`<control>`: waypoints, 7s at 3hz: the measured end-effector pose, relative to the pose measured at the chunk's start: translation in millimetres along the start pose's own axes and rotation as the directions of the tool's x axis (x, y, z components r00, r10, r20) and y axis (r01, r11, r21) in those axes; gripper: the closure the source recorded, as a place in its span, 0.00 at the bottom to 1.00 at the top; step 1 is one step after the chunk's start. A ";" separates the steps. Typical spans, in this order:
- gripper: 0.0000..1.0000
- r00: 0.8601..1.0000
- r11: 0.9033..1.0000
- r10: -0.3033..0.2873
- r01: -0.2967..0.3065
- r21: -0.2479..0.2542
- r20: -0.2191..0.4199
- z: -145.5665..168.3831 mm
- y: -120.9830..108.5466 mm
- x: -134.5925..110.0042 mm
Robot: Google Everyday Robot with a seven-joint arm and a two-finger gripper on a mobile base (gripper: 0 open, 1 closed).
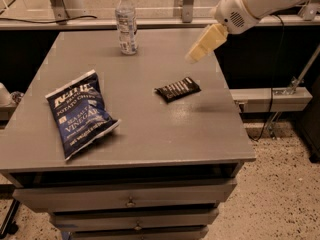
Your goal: Move blue plastic bottle near blue chip bag
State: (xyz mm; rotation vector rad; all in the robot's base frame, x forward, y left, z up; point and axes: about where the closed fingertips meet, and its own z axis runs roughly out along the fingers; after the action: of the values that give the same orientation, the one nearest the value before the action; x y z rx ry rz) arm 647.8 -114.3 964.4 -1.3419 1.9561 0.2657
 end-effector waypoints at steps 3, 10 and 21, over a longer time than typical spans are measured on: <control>0.00 0.995 0.999 0.036 -0.036 -0.003 0.096 57.1 -4.8 -5.3; 0.64 0.810 0.983 0.182 -0.145 -0.109 0.557 216.3 -55.0 -171.4; 0.00 0.761 0.962 0.133 0.055 -0.268 0.635 149.8 180.9 -176.0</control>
Offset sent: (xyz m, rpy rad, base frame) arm 0.0110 0.0143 -0.0278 0.0361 -0.0170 -0.0032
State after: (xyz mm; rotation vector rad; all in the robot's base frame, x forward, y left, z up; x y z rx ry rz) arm 589.9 172.0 935.2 -1.1542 1.3762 0.9259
